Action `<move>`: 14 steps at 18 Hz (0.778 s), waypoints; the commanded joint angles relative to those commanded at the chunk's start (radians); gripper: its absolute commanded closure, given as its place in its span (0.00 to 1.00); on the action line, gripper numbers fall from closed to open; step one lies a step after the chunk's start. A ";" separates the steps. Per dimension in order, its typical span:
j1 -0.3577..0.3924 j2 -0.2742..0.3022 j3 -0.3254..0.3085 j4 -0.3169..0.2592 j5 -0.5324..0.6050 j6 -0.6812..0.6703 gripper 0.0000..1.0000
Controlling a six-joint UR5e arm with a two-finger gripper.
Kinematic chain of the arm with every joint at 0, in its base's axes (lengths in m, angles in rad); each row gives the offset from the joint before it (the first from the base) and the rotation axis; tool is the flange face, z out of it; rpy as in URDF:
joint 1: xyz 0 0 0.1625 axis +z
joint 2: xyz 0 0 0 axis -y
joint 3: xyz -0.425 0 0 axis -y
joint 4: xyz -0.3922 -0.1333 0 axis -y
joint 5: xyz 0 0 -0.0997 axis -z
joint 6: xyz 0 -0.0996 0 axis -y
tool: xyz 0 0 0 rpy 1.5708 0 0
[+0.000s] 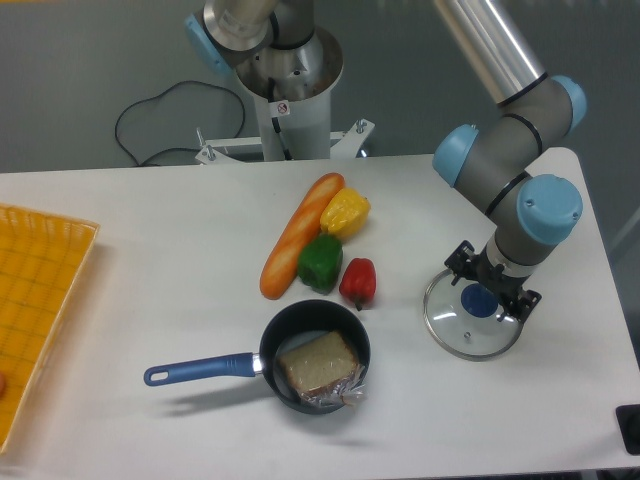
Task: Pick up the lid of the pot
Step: 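Descend onto the blue knob and close the gripper around it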
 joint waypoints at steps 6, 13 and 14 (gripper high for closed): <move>0.002 -0.003 -0.002 0.011 -0.002 0.008 0.00; 0.002 -0.003 -0.003 0.011 -0.002 0.002 0.26; 0.002 -0.003 -0.003 0.011 -0.003 0.002 0.30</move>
